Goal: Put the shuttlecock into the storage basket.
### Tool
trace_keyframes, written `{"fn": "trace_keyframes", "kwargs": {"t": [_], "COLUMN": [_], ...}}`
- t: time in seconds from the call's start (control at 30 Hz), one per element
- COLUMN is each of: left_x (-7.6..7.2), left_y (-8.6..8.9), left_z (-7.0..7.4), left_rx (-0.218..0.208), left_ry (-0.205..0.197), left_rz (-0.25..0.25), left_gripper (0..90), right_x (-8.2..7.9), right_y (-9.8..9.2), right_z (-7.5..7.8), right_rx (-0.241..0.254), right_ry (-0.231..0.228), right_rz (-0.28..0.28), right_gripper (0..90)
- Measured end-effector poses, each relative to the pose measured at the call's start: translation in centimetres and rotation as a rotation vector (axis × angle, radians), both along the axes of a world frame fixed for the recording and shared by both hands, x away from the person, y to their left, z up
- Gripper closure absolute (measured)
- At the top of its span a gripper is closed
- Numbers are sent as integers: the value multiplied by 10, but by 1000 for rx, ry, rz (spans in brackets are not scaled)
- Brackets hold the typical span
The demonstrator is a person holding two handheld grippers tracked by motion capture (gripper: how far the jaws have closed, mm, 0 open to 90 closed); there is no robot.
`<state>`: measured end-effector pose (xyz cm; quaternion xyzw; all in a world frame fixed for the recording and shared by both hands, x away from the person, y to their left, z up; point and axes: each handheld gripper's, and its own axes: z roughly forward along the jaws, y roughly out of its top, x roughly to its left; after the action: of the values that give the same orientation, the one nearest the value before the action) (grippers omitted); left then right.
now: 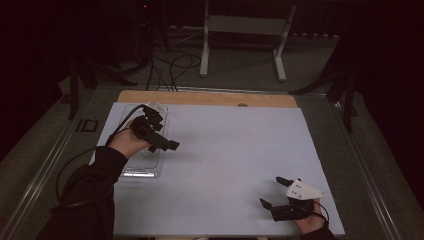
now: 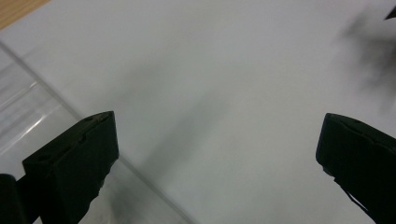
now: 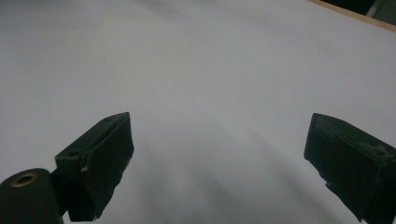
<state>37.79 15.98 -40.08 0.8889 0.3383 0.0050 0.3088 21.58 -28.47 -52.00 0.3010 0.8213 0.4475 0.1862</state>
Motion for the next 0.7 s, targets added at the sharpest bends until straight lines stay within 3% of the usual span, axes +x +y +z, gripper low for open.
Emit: {"fn": "trace_keyframes", "kwargs": {"t": [0.17, 0.7], "left_x": [-3, -11], "left_y": [-10, -38], "left_z": [-1, -5], "left_rx": [-23, -60], "left_ry": [-34, -88], "left_rz": [-53, -121], "left_gripper": [2, 2], "right_x": [0, 0], "right_y": [0, 0], "right_z": [0, 0], "right_rx": [1, 3], "right_ry": [1, 1], "right_rz": [1, 3], "right_gripper": [79, 79]}}
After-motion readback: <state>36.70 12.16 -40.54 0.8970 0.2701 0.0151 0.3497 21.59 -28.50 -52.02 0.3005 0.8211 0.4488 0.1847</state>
